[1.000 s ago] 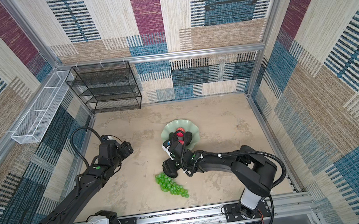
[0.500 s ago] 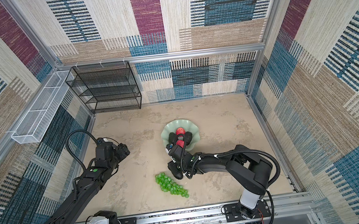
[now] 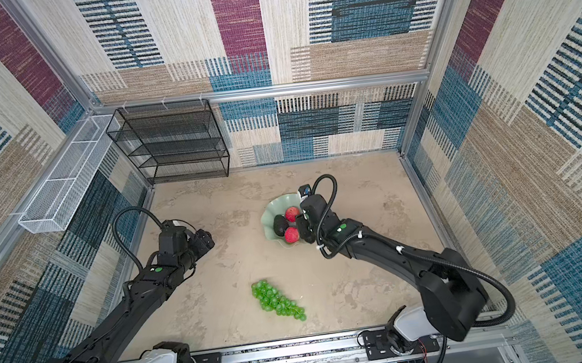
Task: Place and organize the fake fruits in the fruit bowl
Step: 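Place the avocado in the bowl with the right gripper and release, then grasp the green grapes with the right gripper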
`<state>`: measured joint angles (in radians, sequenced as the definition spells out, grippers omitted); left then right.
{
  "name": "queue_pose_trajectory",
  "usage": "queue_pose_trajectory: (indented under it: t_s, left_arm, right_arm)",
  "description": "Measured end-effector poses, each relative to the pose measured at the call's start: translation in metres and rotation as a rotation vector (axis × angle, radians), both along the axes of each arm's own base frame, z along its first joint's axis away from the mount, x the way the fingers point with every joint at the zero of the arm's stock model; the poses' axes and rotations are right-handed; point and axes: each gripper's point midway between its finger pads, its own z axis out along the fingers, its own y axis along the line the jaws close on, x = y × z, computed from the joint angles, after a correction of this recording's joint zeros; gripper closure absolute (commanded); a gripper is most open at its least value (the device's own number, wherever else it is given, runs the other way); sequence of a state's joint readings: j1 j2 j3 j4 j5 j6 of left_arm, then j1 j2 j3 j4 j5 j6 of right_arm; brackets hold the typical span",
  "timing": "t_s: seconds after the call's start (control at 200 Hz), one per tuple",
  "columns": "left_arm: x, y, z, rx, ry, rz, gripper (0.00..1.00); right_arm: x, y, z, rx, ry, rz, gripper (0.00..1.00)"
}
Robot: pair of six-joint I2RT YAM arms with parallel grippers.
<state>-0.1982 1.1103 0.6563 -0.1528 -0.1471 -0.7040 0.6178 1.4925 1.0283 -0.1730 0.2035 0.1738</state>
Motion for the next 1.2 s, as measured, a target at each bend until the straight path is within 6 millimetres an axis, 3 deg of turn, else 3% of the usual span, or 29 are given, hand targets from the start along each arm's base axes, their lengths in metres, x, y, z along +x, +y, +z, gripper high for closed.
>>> queue_pose_trajectory:
  t_s: [0.08,0.23,0.381,0.531,0.676,0.786,0.882,1.047,1.142,1.197]
  left_arm:
    - [-0.001,-0.001,0.003,-0.01,-0.009,-0.008,0.17]
    - [-0.003,-0.001,0.014,-0.019,-0.042,-0.009,0.18]
    - [-0.006,0.001,0.013,-0.019,-0.042,-0.005,0.17]
    - [-0.006,0.001,0.01,-0.018,-0.033,-0.006,0.17]
    - [-0.005,0.002,0.008,-0.017,-0.026,-0.002,0.17]
    - [-0.005,0.002,0.008,-0.018,-0.025,-0.002,0.17]
    - [-0.005,0.002,0.006,-0.018,-0.021,-0.001,0.17]
    - [-0.005,0.002,0.006,-0.018,-0.022,-0.002,0.17]
    - [-0.005,0.003,0.006,-0.019,-0.023,0.0,0.18]
    - [-0.005,0.004,0.005,-0.019,-0.023,0.002,0.17]
  right_arm:
    - [0.041,-0.001,-0.004,-0.066,-0.04,-0.016,0.57]
    - [0.092,-0.002,-0.022,-0.199,-0.075,-0.014,0.57]
    - [0.114,0.003,-0.048,-0.309,-0.082,0.02,0.57]
    - [0.128,0.007,-0.062,-0.369,-0.1,0.045,0.53]
    - [0.131,0.009,-0.074,-0.4,-0.097,0.064,0.4]
    - [0.132,0.012,-0.073,-0.391,-0.104,0.078,0.28]
    - [0.131,0.014,-0.067,-0.367,-0.107,0.081,0.25]
    - [0.12,0.018,-0.019,-0.243,-0.156,0.068,0.17]
    - [0.095,0.017,0.006,-0.139,-0.17,0.09,0.11]
    - [0.069,0.017,0.007,-0.074,-0.155,0.134,0.08]
